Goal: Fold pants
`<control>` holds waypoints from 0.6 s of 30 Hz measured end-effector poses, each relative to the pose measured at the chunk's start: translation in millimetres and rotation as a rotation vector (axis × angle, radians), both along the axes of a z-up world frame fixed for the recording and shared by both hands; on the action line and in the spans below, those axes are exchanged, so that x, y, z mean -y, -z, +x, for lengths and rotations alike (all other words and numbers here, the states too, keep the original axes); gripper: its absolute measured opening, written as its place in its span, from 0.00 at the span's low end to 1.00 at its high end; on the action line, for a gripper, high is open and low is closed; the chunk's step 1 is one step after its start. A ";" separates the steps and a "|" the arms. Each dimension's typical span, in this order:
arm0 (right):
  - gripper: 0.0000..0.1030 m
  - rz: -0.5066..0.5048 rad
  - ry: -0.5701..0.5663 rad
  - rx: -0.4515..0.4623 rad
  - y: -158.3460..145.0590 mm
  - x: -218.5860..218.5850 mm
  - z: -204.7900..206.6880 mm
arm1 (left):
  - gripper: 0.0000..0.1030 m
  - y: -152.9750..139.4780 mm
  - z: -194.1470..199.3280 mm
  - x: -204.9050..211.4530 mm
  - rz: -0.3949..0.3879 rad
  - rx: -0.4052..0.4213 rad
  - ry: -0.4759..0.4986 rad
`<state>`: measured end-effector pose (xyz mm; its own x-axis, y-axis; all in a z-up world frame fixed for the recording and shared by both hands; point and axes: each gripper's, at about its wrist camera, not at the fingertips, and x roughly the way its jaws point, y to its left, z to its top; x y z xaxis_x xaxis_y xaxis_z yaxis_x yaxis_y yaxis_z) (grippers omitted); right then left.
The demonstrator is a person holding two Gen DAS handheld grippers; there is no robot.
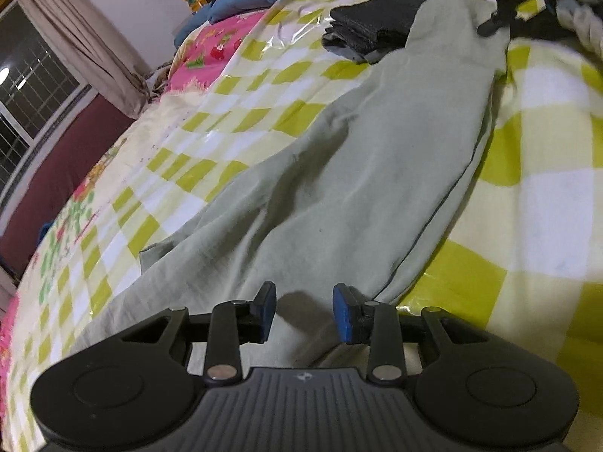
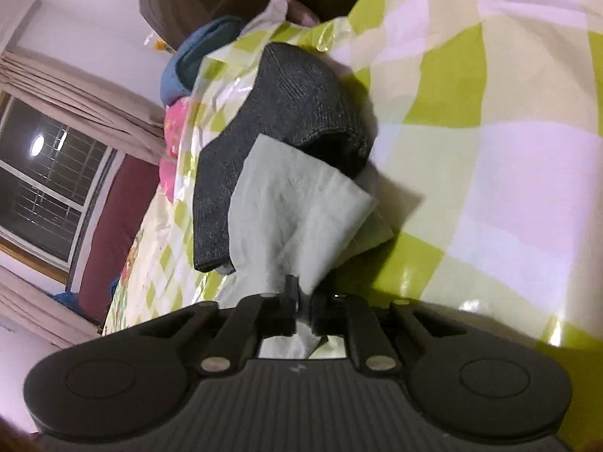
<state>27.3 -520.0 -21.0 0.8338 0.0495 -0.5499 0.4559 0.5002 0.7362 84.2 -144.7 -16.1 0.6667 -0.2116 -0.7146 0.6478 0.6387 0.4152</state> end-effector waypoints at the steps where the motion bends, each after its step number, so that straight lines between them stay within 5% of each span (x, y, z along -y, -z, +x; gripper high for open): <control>1: 0.20 0.003 -0.003 0.007 1.9 -0.5 1.3 | 0.47 -1.6 0.1 -1.6 -0.002 0.004 0.000; 5: 0.19 0.015 -0.011 0.011 9.2 3.7 15.2 | 0.47 -10.5 0.8 -5.3 -0.044 0.036 -0.028; 7: 0.05 0.025 -0.011 0.023 4.6 2.6 10.5 | 0.48 -18.2 1.8 -5.3 -0.089 0.037 -0.026; 11: 0.04 -0.005 0.024 0.078 -8.9 8.0 1.8 | 0.49 -21.0 23.8 0.0 -0.087 0.085 -0.030; 18: 0.08 -0.124 -0.019 -0.091 -13.1 7.2 2.1 | 0.50 -25.9 80.7 -21.4 -0.059 0.117 -0.170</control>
